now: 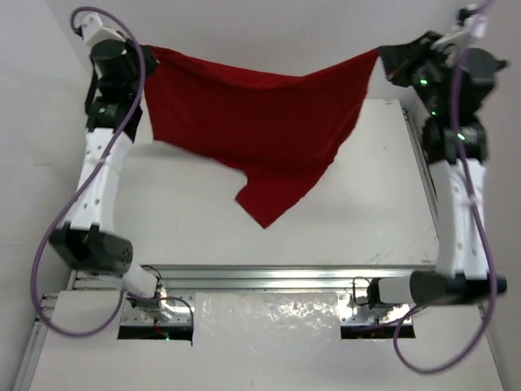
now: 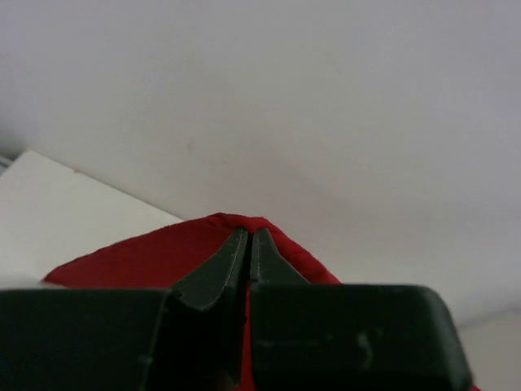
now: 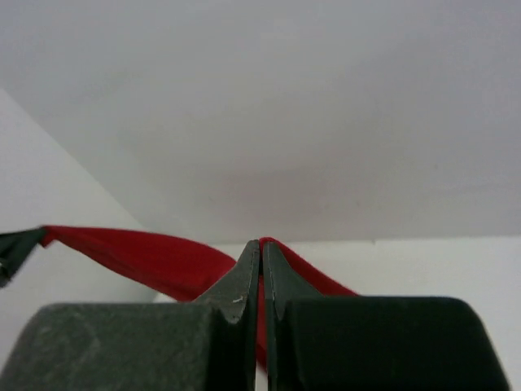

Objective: Fold and stack the t-shirts
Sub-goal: Flatten out the tshirt

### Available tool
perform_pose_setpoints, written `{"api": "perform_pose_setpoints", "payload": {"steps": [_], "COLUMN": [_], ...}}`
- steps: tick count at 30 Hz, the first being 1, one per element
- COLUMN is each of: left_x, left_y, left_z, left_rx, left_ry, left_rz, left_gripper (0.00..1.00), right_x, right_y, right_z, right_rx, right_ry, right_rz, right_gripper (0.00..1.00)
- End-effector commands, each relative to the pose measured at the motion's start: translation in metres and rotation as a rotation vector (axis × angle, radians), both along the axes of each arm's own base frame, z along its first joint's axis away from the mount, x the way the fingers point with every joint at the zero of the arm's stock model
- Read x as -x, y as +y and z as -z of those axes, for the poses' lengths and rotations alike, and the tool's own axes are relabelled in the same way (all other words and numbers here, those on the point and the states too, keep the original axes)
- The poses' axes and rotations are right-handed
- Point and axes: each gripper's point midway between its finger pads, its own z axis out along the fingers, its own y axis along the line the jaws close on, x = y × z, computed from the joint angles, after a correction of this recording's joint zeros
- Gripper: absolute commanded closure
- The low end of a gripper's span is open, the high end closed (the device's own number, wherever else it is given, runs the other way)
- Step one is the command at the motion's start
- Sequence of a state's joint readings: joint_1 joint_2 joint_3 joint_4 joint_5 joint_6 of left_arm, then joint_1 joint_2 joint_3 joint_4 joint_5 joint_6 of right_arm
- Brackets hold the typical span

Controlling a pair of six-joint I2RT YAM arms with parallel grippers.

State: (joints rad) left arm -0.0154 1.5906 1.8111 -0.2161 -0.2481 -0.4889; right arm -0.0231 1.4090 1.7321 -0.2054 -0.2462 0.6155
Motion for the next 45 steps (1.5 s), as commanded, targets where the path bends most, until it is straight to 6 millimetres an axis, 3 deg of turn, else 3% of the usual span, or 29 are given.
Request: {"api": "perform_pose_setpoints", "payload": {"steps": [1, 3, 5, 6, 7, 10, 11, 12, 14, 16, 20, 23, 24, 25, 27, 28, 29, 30, 32, 33, 34, 35, 36, 37, 39, 40, 41, 43, 45], "left_x": [0.066, 0.105, 0.137, 0.169, 0.186, 0.261, 0.261, 0.28, 0.295, 0.293, 0.254, 0.215, 0.193, 0.181, 0.148, 0.136, 0.125, 0.105, 0.083, 0.063, 0.052, 0.029, 0.016, -0.012, -0.048, -0.055, -0.071, -0.1, -0.126], "left_y": [-0.038, -0.056, -0.077, -0.08, -0.083, -0.075, -0.074, -0.068, -0.064, -0.056, -0.06, -0.062, -0.062, -0.057, -0.053, -0.043, -0.041, -0.036, -0.023, -0.015, -0.012, -0.011, -0.007, -0.007, -0.008, -0.01, -0.011, -0.007, 0.0], "left_z": [-0.024, -0.033, -0.044, -0.059, -0.068, -0.105, -0.106, -0.11, -0.109, -0.092, -0.046, -0.012, 0.003, 0.01, 0.028, 0.034, 0.038, 0.052, 0.067, 0.08, 0.086, 0.1, 0.108, 0.129, 0.166, 0.187, 0.188, 0.22, 0.248], "left_rx": [0.082, 0.096, 0.093, 0.072, 0.058, 0.035, 0.035, 0.054, 0.109, 0.163, 0.245, 0.282, 0.289, 0.289, 0.288, 0.282, 0.279, 0.288, 0.294, 0.306, 0.306, 0.307, 0.305, 0.297, 0.296, 0.298, 0.291, 0.286, 0.268], "left_ry": [0.033, 0.014, -0.019, -0.075, -0.106, -0.194, -0.194, -0.193, -0.182, -0.12, 0.007, 0.069, 0.106, 0.123, 0.179, 0.19, 0.197, 0.221, 0.235, 0.246, 0.245, 0.252, 0.257, 0.285, 0.321, 0.362, 0.313, 0.329, 0.353], "left_rz": [0.195, 0.302, 0.423, 0.449, 0.471, 0.438, 0.435, 0.402, 0.374, 0.319, 0.312, 0.305, 0.292, 0.259, 0.226, 0.173, 0.156, 0.127, 0.05, -0.003, -0.02, -0.031, -0.047, -0.049, -0.049, -0.043, -0.026, -0.049, -0.079], "left_gripper": [1.0, 1.0, 1.0, 1.0, 1.0, 1.0, 1.0, 1.0, 1.0, 1.0, 1.0, 1.0, 1.0, 1.0, 1.0, 1.0, 1.0, 1.0, 1.0, 1.0, 1.0, 1.0, 1.0, 1.0, 1.0, 1.0, 1.0, 1.0, 1.0], "right_x": [0.084, 0.123, 0.176, 0.189, 0.22, 0.269, 0.278, 0.272, 0.301, 0.308, 0.269, 0.206, 0.19, 0.152, 0.109, 0.067, 0.042, 0.023, -0.037, -0.072, -0.075, -0.111, -0.126, -0.16, -0.194, -0.195, -0.212, -0.231, -0.273], "right_y": [-0.005, -0.003, -0.005, -0.008, -0.009, -0.012, -0.01, -0.016, -0.017, -0.023, -0.018, 0.001, 0.005, 0.02, 0.032, 0.048, 0.034, 0.044, 0.024, 0.034, 0.03, 0.027, 0.027, 0.029, 0.034, 0.035, 0.036, 0.034, 0.027], "right_z": [-0.052, -0.069, -0.109, -0.107, -0.139, -0.155, -0.153, -0.143, -0.147, -0.152, -0.141, -0.11, -0.113, -0.095, -0.086, -0.075, -0.069, -0.063, -0.017, 0.012, 0.005, 0.034, 0.035, 0.076, 0.111, 0.126, 0.156, 0.174, 0.245], "right_rx": [-0.029, -0.015, 0.013, 0.022, 0.029, 0.05, 0.043, 0.04, 0.02, 0.008, 0.106, 0.243, 0.258, 0.32, 0.416, 0.448, 0.434, 0.396, 0.313, 0.288, 0.278, 0.287, 0.293, 0.302, 0.326, 0.338, 0.342, 0.328, 0.283], "right_ry": [-0.027, -0.054, -0.165, -0.141, -0.225, -0.264, -0.271, -0.251, -0.312, -0.328, -0.262, -0.176, -0.196, -0.136, -0.102, -0.064, -0.034, -0.03, 0.074, 0.093, 0.06, 0.091, 0.073, 0.124, 0.111, 0.139, 0.135, 0.113, 0.174], "right_rz": [0.036, 0.031, 0.049, 0.072, 0.084, 0.107, 0.092, 0.123, 0.098, 0.091, 0.113, 0.165, 0.19, 0.202, 0.233, 0.225, 0.259, 0.174, 0.181, 0.122, 0.115, 0.116, 0.107, 0.083, 0.05, 0.037, 0.031, 0.018, -0.001], "right_gripper": [1.0, 1.0, 1.0, 1.0, 1.0, 1.0, 1.0, 1.0, 1.0, 1.0, 1.0, 1.0, 1.0, 1.0, 1.0, 1.0, 1.0, 1.0, 1.0, 1.0, 1.0, 1.0, 1.0, 1.0, 1.0, 1.0, 1.0, 1.0, 1.0]}}
